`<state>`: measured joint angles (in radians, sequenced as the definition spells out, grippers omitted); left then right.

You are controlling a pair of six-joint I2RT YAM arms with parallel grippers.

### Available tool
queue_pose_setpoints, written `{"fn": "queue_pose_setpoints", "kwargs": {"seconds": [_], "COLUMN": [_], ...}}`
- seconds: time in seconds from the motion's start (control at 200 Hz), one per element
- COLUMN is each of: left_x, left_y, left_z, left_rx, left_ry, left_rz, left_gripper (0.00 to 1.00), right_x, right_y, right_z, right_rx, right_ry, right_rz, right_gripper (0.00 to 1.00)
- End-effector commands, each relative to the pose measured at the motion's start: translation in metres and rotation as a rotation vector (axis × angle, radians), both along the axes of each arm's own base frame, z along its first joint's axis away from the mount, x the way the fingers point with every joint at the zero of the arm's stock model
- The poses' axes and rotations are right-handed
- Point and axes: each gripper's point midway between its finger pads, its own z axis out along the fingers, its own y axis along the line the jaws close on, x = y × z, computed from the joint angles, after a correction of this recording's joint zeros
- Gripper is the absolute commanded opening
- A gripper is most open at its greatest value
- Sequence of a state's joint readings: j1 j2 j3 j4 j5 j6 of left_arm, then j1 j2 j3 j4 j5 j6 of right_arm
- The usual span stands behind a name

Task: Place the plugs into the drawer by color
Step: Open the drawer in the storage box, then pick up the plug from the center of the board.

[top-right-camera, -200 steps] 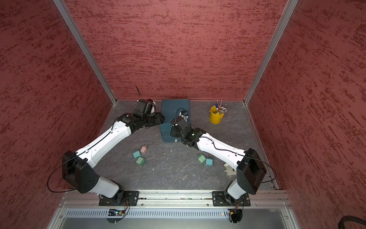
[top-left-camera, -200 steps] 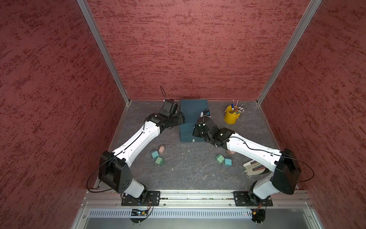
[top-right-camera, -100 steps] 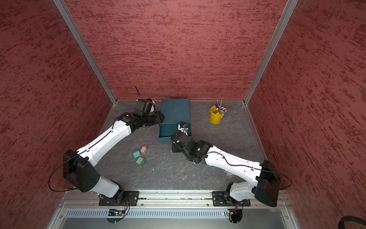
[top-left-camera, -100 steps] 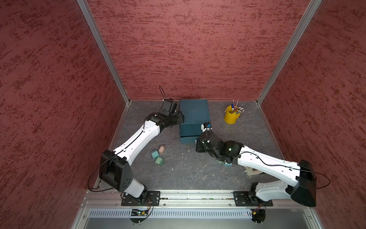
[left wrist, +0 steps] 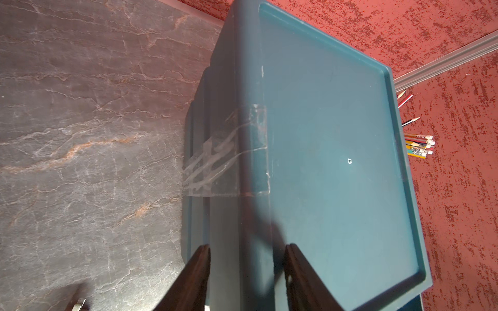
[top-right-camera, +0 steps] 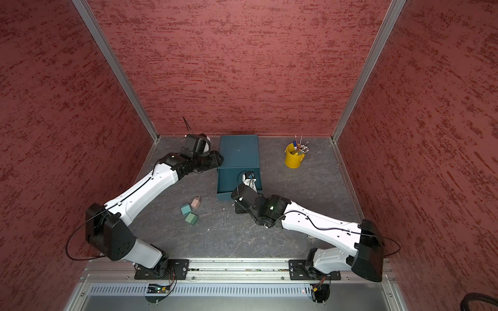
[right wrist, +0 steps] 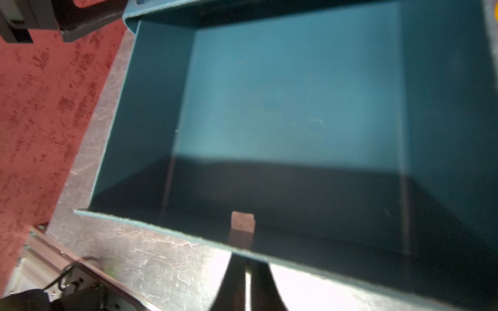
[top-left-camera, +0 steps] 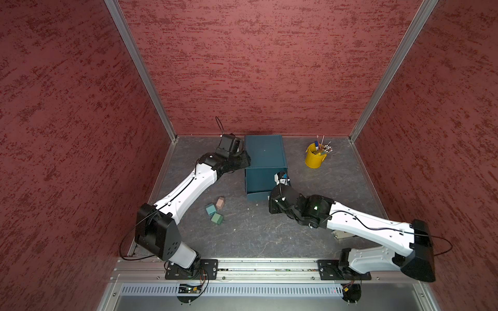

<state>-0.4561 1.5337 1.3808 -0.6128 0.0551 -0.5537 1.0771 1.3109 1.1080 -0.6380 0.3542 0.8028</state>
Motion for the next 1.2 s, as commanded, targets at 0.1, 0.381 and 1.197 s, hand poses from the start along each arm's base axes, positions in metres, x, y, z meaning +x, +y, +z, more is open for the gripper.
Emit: {"fn": "queue_pose_setpoints", "kwargs": {"seconds": [0.1,0.381,1.197], "left_x": [-0.006,-0.015,-0.116], "left_y": [0.006,0.008,0.04], "left_z": [-0.012,0.035,0.026], "left_rx": [0.024,-0.016,-0.017], "left_ry": [0.052,-0.033,-0.096], "left_rz": [-0.001,-0.012,-0.04], "left_gripper": [0.53,0.58,0.6], "right_x": [-0.001,0.008,0.052], "right_y": [-0.036,-0.124,-0.228], "right_z": [0.02,0.082,-0.116], "right_rx": [-0.139,-0.307,-0.037], "right_ry": [-0.041,-0.108,0.381], "right_rz": [-0.048,-0.248,-0.577], "right_gripper": [0.69,0.74,0.7]}}
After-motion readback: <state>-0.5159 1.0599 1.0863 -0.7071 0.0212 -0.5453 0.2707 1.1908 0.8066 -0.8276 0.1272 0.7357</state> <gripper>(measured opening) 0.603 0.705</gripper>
